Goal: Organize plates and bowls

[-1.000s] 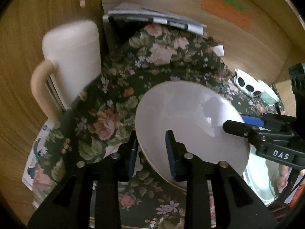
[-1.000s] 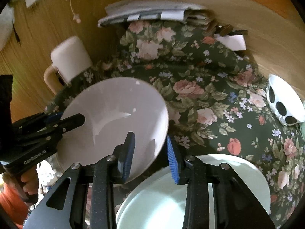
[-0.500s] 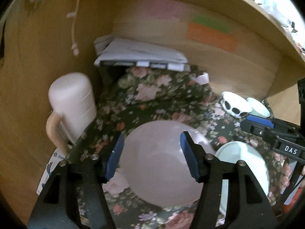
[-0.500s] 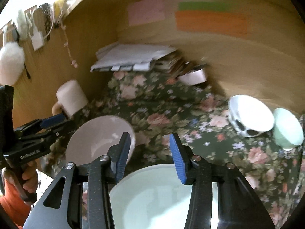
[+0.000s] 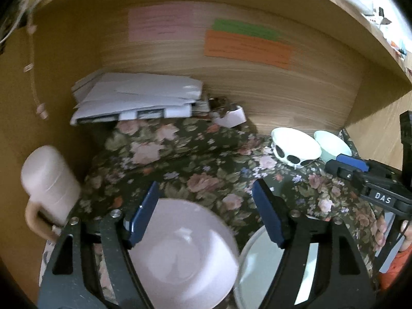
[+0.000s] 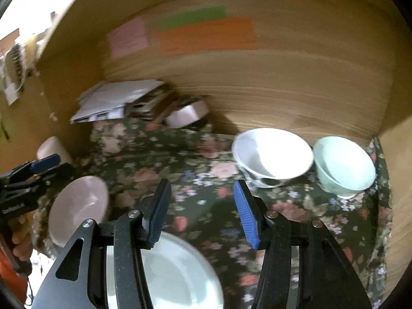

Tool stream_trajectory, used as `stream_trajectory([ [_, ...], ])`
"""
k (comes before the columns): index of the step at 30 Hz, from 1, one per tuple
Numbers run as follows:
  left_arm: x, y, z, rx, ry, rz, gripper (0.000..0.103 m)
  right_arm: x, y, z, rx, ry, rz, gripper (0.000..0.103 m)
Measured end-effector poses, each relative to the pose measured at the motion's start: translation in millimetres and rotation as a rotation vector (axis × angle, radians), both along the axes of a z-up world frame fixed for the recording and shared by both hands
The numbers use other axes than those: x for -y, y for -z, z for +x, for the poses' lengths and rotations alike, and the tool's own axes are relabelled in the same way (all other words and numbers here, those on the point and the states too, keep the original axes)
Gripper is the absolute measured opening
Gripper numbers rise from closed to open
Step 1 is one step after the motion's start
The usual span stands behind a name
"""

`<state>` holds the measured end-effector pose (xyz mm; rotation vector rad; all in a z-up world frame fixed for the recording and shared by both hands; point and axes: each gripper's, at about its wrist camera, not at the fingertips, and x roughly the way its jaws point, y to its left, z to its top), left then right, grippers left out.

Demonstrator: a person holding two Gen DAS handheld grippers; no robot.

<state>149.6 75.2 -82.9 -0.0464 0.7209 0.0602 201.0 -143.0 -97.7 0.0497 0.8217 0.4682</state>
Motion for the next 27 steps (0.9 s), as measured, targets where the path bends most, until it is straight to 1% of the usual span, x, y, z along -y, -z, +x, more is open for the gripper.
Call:
stream_trajectory([
  [3, 11.4, 2.5, 16.6, -0.009, 0.02, 0.0, 0.075, 14.4, 6.6, 11.5, -0.013, 0.032, -0.004, 0.047],
  [7, 26.9, 10.3, 43.2, -0.044, 0.043, 0.009, 0.075, 30.7, 19.4, 29.0, -0.033, 0.083, -0.023, 0.047],
  [12, 39.9, 21.2, 70.3, -0.088, 0.067, 0.028, 0.075, 50.1, 42.3, 56.0, -0.093, 0.136, -0.041, 0.047],
  [19, 50.2, 38.8, 113.4, -0.164, 0.086, 0.001, 0.075, 60.5, 61.1, 85.9, -0.133, 0.187, -0.058, 0.047],
  [27, 64.9, 49.1, 150.1, -0.187, 0.113, 0.029, 0.075, 63.6, 86.8, 109.8, -0.211, 0.206, -0.046, 0.047],
])
